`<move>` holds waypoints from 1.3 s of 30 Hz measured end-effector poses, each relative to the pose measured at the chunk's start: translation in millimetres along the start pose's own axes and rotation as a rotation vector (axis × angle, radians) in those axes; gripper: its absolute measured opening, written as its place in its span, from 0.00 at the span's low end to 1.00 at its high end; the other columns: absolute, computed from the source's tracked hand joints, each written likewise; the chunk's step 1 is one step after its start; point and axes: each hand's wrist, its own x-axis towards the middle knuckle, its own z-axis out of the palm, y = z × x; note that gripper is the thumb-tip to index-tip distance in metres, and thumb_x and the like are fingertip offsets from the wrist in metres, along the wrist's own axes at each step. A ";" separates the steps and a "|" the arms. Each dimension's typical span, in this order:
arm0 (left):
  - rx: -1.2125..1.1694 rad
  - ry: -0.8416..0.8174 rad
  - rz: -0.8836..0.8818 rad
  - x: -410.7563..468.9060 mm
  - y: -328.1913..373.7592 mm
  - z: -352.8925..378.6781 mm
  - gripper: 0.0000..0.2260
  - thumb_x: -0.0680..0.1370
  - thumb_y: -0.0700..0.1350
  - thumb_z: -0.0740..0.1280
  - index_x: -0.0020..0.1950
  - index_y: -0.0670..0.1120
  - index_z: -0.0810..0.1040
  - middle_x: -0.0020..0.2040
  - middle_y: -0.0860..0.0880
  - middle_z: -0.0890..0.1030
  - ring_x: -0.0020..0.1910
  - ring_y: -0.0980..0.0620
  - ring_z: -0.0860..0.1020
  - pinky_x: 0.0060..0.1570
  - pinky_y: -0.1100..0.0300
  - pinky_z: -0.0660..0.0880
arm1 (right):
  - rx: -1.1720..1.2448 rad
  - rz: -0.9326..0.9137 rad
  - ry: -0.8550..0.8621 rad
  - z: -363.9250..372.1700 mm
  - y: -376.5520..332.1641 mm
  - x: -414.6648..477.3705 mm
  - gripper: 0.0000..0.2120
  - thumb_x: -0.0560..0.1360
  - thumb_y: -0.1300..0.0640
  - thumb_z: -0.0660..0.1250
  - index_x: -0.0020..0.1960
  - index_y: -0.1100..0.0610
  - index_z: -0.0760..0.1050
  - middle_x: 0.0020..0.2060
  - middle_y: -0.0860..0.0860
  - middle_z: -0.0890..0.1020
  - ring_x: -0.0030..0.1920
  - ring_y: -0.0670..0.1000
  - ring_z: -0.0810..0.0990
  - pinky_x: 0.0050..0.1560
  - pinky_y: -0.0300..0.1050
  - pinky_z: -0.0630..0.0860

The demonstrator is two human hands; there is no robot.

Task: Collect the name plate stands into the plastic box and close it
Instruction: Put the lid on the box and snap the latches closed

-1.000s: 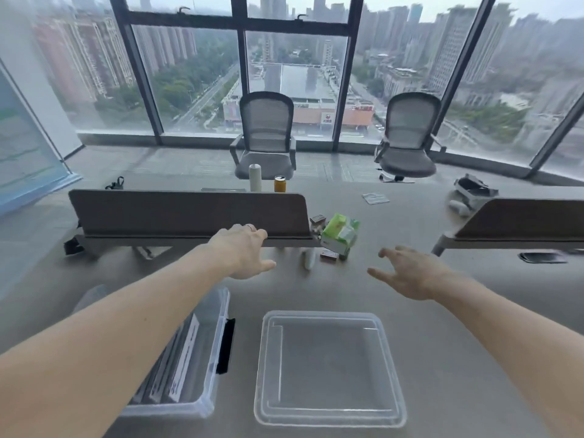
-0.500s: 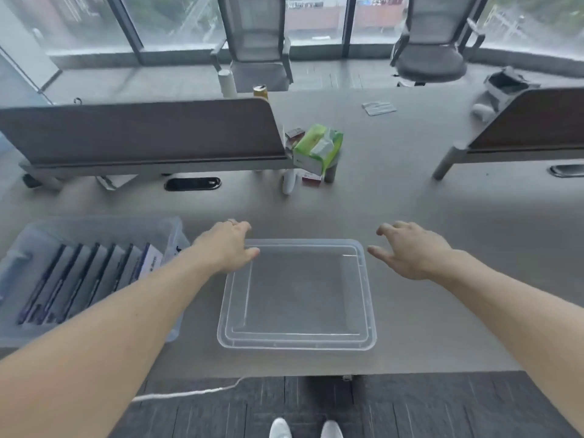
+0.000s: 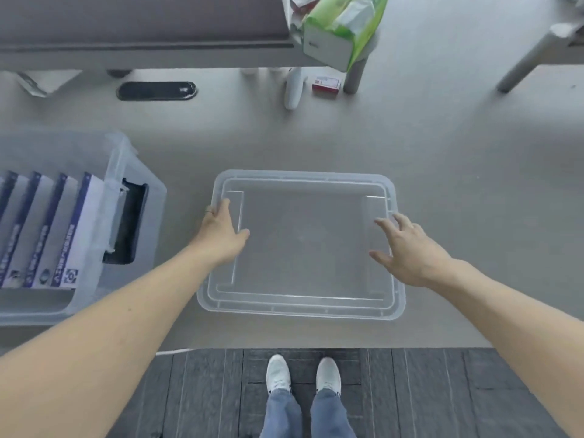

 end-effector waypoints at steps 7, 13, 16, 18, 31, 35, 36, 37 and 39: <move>-0.096 0.162 -0.133 3.2 0.8 4.3 0.36 0.80 0.44 0.67 0.81 0.43 0.49 0.78 0.39 0.61 0.74 0.38 0.65 0.67 0.48 0.67 | 0.441 0.187 0.170 17.4 -8.6 -0.5 0.43 0.78 0.51 0.70 0.82 0.56 0.46 0.80 0.60 0.58 0.76 0.60 0.64 0.73 0.52 0.64; -0.327 0.203 -0.243 3.1 11.0 -40.4 0.17 0.75 0.41 0.67 0.62 0.37 0.74 0.56 0.39 0.80 0.49 0.39 0.79 0.34 0.58 0.68 | 0.686 0.270 0.223 -43.3 -13.7 -11.7 0.32 0.77 0.54 0.73 0.74 0.63 0.63 0.59 0.54 0.79 0.63 0.57 0.78 0.63 0.51 0.73; -0.411 0.235 -0.172 -10.1 28.7 -87.1 0.17 0.74 0.40 0.66 0.62 0.38 0.76 0.54 0.41 0.80 0.49 0.39 0.79 0.37 0.56 0.72 | 0.764 0.260 0.327 -88.0 -15.2 -24.3 0.27 0.77 0.57 0.73 0.71 0.65 0.68 0.58 0.52 0.78 0.57 0.54 0.78 0.63 0.53 0.75; -0.460 0.290 -0.107 -26.5 43.8 -127.0 0.12 0.75 0.37 0.65 0.58 0.39 0.79 0.53 0.41 0.82 0.51 0.39 0.80 0.46 0.50 0.77 | 0.802 0.213 0.428 -124.6 -16.7 -36.1 0.18 0.76 0.59 0.72 0.65 0.61 0.76 0.56 0.51 0.81 0.56 0.55 0.81 0.63 0.53 0.77; -0.723 0.717 0.012 -150.9 -23.3 -379.7 0.14 0.76 0.41 0.71 0.62 0.47 0.81 0.54 0.45 0.85 0.53 0.43 0.83 0.59 0.48 0.80 | 0.928 -0.188 0.572 -311.1 -171.9 -103.8 0.23 0.76 0.63 0.70 0.70 0.58 0.74 0.47 0.52 0.84 0.48 0.57 0.86 0.55 0.61 0.83; -0.733 0.809 -0.031 -157.4 -80.8 -421.8 0.11 0.77 0.43 0.72 0.59 0.45 0.83 0.51 0.47 0.84 0.50 0.47 0.82 0.58 0.55 0.78 | 0.805 -0.258 0.602 -311.6 -246.0 -117.2 0.20 0.77 0.63 0.69 0.69 0.58 0.75 0.47 0.53 0.84 0.48 0.60 0.85 0.52 0.61 0.83; -0.740 0.814 -0.033 -156.0 -95.8 -430.1 0.11 0.78 0.43 0.72 0.59 0.45 0.83 0.51 0.47 0.84 0.49 0.47 0.83 0.58 0.55 0.78 | 0.769 -0.271 0.615 -310.9 -265.2 -118.3 0.17 0.78 0.63 0.68 0.66 0.57 0.77 0.47 0.54 0.84 0.47 0.61 0.85 0.51 0.61 0.83; -0.744 0.816 -0.029 -151.7 -112.6 -438.4 0.10 0.78 0.42 0.70 0.59 0.44 0.83 0.51 0.46 0.85 0.50 0.47 0.83 0.58 0.54 0.79 | 0.728 -0.277 0.633 -309.0 -285.0 -118.8 0.14 0.78 0.63 0.68 0.63 0.56 0.79 0.46 0.54 0.84 0.46 0.61 0.85 0.51 0.61 0.83; -0.742 0.808 -0.018 -142.8 -145.8 -456.2 0.11 0.78 0.41 0.69 0.60 0.44 0.83 0.51 0.45 0.85 0.51 0.47 0.84 0.58 0.54 0.79 | 0.678 -0.275 0.660 -303.7 -323.7 -118.1 0.08 0.77 0.62 0.68 0.52 0.51 0.79 0.45 0.54 0.85 0.45 0.60 0.85 0.51 0.59 0.83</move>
